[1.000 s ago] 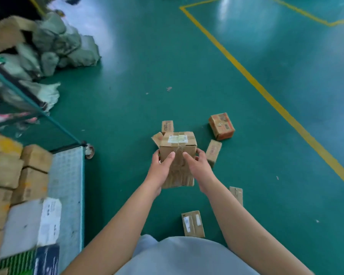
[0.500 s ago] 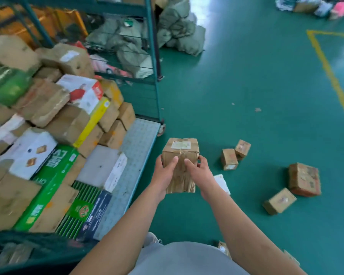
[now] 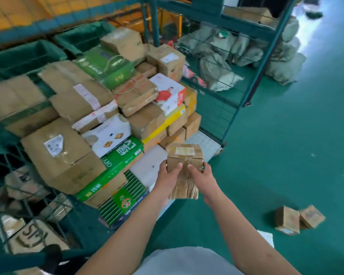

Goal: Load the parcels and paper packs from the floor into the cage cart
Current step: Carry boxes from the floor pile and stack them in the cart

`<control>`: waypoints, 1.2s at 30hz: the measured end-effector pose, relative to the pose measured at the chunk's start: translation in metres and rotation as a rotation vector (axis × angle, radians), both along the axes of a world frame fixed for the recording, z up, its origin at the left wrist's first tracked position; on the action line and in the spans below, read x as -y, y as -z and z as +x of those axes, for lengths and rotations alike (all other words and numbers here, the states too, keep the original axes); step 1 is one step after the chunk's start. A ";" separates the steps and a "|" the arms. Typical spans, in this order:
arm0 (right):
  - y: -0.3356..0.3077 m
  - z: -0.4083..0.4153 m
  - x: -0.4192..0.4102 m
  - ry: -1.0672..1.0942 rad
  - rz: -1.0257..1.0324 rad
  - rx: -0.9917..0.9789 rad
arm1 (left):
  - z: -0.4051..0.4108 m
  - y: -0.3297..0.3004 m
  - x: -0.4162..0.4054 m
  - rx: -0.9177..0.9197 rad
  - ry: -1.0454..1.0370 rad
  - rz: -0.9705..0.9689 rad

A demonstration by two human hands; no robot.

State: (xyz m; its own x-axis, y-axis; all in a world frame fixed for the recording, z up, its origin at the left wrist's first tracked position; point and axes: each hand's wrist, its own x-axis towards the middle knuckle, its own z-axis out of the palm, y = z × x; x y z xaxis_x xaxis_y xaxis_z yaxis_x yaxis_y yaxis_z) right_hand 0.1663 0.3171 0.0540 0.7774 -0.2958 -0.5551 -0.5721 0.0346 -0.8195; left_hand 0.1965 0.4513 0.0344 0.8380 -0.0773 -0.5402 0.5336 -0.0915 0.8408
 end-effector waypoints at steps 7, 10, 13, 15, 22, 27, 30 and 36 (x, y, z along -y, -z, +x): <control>0.003 0.074 -0.009 -0.097 0.022 0.019 | 0.059 -0.006 -0.007 0.016 -0.083 0.077; 0.001 0.109 0.009 -0.134 0.009 0.025 | 0.092 -0.005 0.009 0.030 -0.106 0.078; 0.005 0.151 0.041 -0.157 0.028 0.036 | 0.131 -0.005 0.040 0.035 -0.142 0.062; 0.007 0.183 0.068 -0.169 0.022 0.042 | 0.160 -0.003 0.069 0.032 -0.165 0.053; -0.003 0.299 0.184 -0.220 0.053 0.029 | 0.262 -0.005 0.176 -0.033 -0.217 0.074; -0.010 0.378 0.239 -0.288 0.008 0.064 | 0.321 -0.015 0.233 -0.012 -0.318 0.015; -0.014 0.408 0.246 -0.318 -0.003 0.094 | 0.340 -0.026 0.245 0.019 -0.376 0.006; -0.023 0.482 0.233 -0.387 0.010 0.143 | 0.396 -0.036 0.245 0.184 -0.519 0.064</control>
